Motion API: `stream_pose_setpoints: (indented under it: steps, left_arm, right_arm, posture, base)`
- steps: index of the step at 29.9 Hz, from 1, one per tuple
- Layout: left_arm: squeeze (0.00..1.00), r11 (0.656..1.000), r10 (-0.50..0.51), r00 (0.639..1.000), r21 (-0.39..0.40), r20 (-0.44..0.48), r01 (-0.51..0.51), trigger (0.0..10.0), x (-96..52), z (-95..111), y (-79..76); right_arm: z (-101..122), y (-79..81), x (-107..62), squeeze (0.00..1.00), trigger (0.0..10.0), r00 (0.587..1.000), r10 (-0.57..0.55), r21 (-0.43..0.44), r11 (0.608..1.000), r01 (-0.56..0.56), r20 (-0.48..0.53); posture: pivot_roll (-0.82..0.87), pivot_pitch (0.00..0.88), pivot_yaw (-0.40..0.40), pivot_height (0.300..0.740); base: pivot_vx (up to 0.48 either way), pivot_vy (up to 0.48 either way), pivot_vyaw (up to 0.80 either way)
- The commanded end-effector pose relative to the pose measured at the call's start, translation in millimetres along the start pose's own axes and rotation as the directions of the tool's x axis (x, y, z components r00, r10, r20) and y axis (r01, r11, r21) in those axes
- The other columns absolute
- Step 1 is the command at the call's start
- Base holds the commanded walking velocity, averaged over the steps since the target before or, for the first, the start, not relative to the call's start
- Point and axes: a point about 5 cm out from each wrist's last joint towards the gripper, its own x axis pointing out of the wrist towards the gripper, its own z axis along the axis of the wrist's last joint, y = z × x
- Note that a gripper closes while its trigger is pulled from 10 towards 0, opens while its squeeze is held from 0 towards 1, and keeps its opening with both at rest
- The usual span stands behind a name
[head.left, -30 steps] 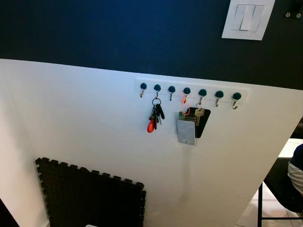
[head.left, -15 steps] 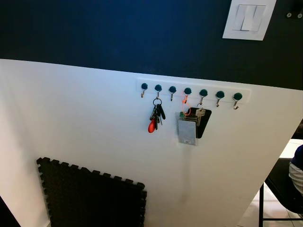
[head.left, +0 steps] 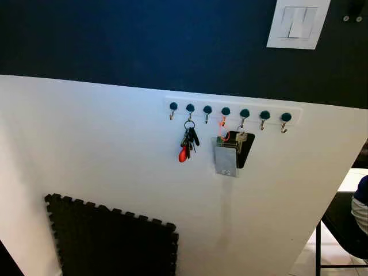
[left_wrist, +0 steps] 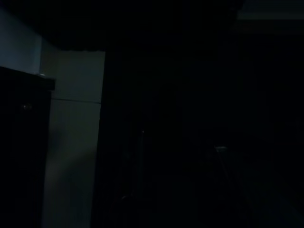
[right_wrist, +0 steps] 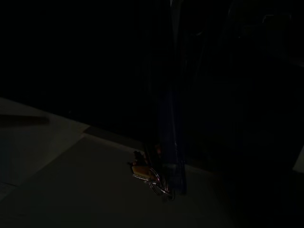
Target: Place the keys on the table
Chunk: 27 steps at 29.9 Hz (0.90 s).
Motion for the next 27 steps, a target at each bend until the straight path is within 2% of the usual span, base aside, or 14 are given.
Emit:
stream_pose_setpoints:
  steps: [1,8,16,24,27]
  left_arm:
    - [0.00,1.000,-0.003,1.000,-0.009,0.003,0.003,10.0,0.1,0.3,0.2]
    - [0.00,0.999,0.010,0.999,-0.043,0.036,-0.009,10.0,0.0,3.6,6.4]
    - [0.00,0.999,0.003,1.000,-0.033,0.024,-0.003,10.0,-0.1,2.5,11.1]
    - [0.00,0.999,0.016,0.999,-0.044,0.050,-0.014,10.0,0.8,8.0,10.8]
    - [0.00,0.998,0.031,0.998,-0.064,0.053,-0.028,10.0,1.2,10.0,13.5]
  right_arm:
    - [-4.4,-0.6,-1.3,0.00,10.0,1.000,-0.007,0.006,1.000,0.007,-0.020]
    - [-5.8,-0.7,-2.1,0.00,10.0,1.000,-0.005,0.003,1.000,0.005,-0.021]
    - [-1.2,1.0,0.3,0.00,10.0,1.000,-0.004,0.000,1.000,0.004,-0.010]
    - [5.0,0.5,2.9,0.00,10.0,1.000,0.007,-0.022,1.000,-0.007,-0.003]
    - [3.7,2.7,2.8,0.00,10.0,0.999,0.031,-0.059,0.998,-0.032,-0.016]
  posture:
    - [0.04,0.004,0.011,0.740]
    - [0.05,0.015,0.011,0.740]
    - [0.04,0.034,0.012,0.740]
    - [0.05,0.014,-0.004,0.740]
    - [0.05,0.006,-0.009,0.740]
  base:
    - [0.000,0.000,0.00]
    - [0.000,0.000,0.00]
    - [0.000,0.000,0.00]
    - [0.000,0.000,0.00]
    - [0.000,0.000,0.00]
